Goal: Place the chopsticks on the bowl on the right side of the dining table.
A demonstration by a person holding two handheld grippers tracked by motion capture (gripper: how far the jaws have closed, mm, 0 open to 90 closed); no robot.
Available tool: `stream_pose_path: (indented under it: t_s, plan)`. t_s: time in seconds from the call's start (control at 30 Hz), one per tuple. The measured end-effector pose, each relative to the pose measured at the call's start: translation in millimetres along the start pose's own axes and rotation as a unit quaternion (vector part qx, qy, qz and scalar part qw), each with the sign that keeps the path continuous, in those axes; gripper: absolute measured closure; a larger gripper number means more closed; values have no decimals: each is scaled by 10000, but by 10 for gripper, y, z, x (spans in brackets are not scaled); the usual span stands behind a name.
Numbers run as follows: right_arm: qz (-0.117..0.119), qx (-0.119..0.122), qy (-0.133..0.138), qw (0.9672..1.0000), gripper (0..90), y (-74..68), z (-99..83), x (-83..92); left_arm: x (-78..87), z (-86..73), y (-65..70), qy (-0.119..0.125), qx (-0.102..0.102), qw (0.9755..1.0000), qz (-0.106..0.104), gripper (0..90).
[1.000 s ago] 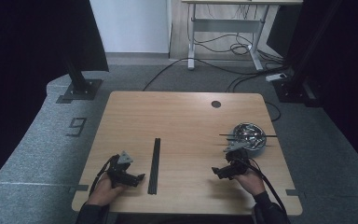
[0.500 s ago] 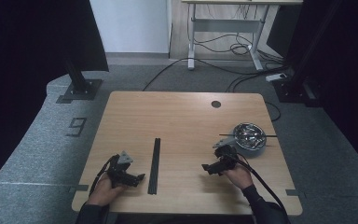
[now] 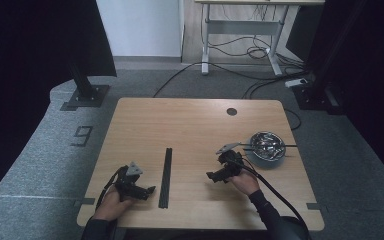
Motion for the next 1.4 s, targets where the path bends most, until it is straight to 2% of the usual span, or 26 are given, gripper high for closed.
stream_pose_path:
  t_s: [0.33, 0.47, 0.67, 0.73, 0.97, 1.2, 1.4]
  plan:
    - [141, 158, -46, 9998, 0, -142, 142, -215, 0, 0, -1, -2, -8, 10000, 1, 0]
    - [158, 289, -52, 9994, 0, -199, 207, -294, 0, 0, -1, -1, -6, 10000, 2, 0]
    - [172, 278, -105, 9994, 0, -272, 277, -404, 0, 0, -1, 0, -6, 10000, 0, 0]
    - [151, 345, -115, 9992, 0, -295, 302, -439, 0, 0, -1, 0, -6, 10000, 0, 0]
    - [265, 432, -144, 9986, 0, -418, 391, -569, 1, 0, -1, -4, -6, 10000, 0, 0]
    - [276, 551, -230, 9978, 0, -556, 459, -729, 0, 0, -1, 0, -2, 10000, 1, 0]
    - [396, 572, -186, 9974, 0, -689, 510, -852, 1, 0, -1, -2, -3, 10000, 1, 0]
Point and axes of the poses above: each handheld gripper's, and its own axes: x roughly backward along the jaws, z roughly out of its top, y roughly to its right, the point moved 7 cm from there along -x, roughly forward along the jaws, and after that the axes turned 14 degrees about y, right-handed, at the moved point
